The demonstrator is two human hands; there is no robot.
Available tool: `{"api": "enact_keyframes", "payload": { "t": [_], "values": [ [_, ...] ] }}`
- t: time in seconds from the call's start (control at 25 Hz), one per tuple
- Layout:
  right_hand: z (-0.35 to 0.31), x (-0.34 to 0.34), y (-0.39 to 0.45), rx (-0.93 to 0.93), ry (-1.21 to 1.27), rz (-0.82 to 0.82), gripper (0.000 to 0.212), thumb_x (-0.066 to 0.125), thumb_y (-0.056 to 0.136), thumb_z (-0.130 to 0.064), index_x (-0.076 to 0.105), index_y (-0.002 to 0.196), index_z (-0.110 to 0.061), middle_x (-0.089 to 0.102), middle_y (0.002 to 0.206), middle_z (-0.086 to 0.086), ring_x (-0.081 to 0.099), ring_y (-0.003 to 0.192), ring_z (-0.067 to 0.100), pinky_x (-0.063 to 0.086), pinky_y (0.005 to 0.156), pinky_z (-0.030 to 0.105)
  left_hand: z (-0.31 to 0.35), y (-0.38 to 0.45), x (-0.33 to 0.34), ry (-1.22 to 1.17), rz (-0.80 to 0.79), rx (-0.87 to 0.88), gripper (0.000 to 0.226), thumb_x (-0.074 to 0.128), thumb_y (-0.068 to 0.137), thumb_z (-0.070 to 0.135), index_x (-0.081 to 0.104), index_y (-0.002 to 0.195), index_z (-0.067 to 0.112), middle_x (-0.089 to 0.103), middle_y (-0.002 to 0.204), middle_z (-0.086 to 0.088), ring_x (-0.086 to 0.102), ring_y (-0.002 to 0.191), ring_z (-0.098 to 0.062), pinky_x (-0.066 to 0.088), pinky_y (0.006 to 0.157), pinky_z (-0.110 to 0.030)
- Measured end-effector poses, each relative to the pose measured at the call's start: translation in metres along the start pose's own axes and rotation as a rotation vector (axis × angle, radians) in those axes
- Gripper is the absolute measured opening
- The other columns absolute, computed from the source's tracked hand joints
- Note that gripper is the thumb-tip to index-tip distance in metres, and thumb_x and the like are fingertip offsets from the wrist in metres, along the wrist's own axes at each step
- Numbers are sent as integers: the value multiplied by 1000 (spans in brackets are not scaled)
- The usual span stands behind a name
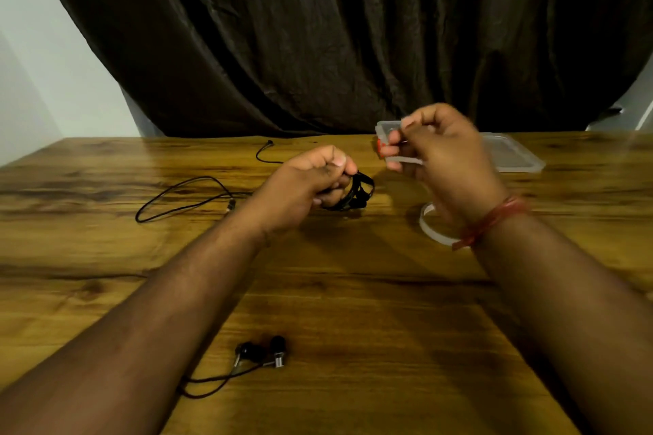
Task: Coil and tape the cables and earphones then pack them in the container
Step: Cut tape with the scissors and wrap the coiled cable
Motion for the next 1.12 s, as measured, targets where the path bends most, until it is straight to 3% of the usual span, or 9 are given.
{"api": "enact_keyframes", "payload": {
  "t": [0.08,0.16,0.36,0.44,0.6,0.72,0.92,1.12],
  "values": [
    [2,15,-12,-154,-185,87,7,47,101,-12,50,95,-13,64,85,4,64,76,13,51,71,24,-5,0,12,-49,-17,2,27,32,102,5,54,88,9,43,63,8,28,49,-3,22,49,-16],
    [1,24,-22,-279,-375,154,8,48,99,-15,50,91,-17,62,80,-1,58,72,8,42,63,13,-6,-2,24,-105,-34,9,23,36,99,9,55,86,11,41,64,7,28,50,-3,22,49,-18],
    [-11,12,-23,-387,-407,300,9,46,100,-17,45,92,-18,52,76,-8,51,68,6,36,56,11,3,-6,33,-240,-4,27,21,32,102,6,53,96,10,34,66,1,24,49,-4,19,47,-17],
    [-12,14,-23,-405,-403,270,8,47,100,-17,46,92,-18,51,74,-10,50,67,3,37,57,12,4,-8,32,-279,20,10,19,33,101,5,51,104,11,36,63,2,25,49,-5,19,48,-18],
    [-13,13,-19,-403,-383,222,6,48,100,-18,48,94,-16,53,73,-7,51,65,7,43,59,26,-1,-8,30,-269,54,-45,15,35,102,5,48,108,8,39,64,0,32,47,-3,24,47,-16],
    [-15,12,-20,-431,-394,217,6,48,100,-16,49,95,-14,54,74,-5,52,66,9,43,59,27,-1,-8,29,-171,50,-45,11,39,102,7,50,105,6,41,65,1,33,48,-4,25,51,-19],
    [-18,13,-19,-467,-448,220,3,50,99,-14,49,96,-13,52,77,-11,52,69,3,39,58,15,-1,-7,27,-98,66,-28,10,44,102,12,52,97,9,50,69,2,34,48,-2,27,53,-20],
    [-21,17,-21,-495,-473,191,5,50,98,-12,51,98,-7,54,82,-2,54,76,14,41,62,22,0,-5,25,-54,74,22,11,54,99,17,55,88,17,59,66,6,38,46,1,33,47,-11]
  ]
}}
Point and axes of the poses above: each hand's wrist, its own y-axis towards the middle knuckle, its own x-axis out of the palm, z = x × y, the point moved 10 cm from there along y, towards the middle knuckle
